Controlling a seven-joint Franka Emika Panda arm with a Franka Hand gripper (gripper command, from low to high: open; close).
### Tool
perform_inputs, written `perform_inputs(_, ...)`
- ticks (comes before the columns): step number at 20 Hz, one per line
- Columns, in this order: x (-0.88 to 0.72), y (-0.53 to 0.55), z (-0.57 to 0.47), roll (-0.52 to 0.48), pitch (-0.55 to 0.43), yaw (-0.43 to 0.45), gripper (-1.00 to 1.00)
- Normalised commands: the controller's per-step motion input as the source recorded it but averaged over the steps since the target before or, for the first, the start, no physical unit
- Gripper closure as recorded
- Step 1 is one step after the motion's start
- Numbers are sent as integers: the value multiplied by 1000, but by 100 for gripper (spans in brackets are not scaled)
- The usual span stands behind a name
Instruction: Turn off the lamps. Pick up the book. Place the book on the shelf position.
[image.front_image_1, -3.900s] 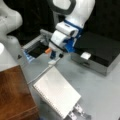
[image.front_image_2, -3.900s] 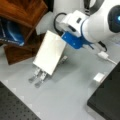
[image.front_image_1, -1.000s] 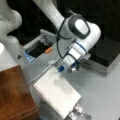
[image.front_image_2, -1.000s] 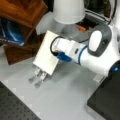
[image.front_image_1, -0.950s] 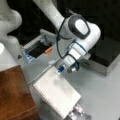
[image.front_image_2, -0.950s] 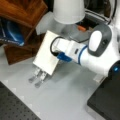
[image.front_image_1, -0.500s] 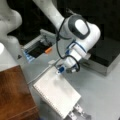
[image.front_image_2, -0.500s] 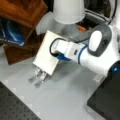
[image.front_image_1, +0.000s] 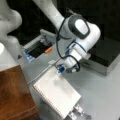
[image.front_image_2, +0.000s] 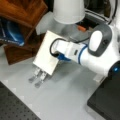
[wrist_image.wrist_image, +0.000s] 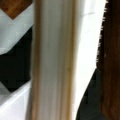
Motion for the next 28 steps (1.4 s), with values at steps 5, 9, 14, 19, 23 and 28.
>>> perform_inputs(5,-116,-82,-46,-142,-26,67,100)
perform_inputs(9,-118,-112,-42,-131,-47,61,100)
perform_inputs(14,-117,-74,-20,-127,-64,47,100)
perform_inputs(19,-157,-58,-17,-119,-38,38,100)
perform_inputs(23,-129,-61,59,-129,-3,37,100)
perform_inputs(28,-27,-89,165,-151,28,55,100)
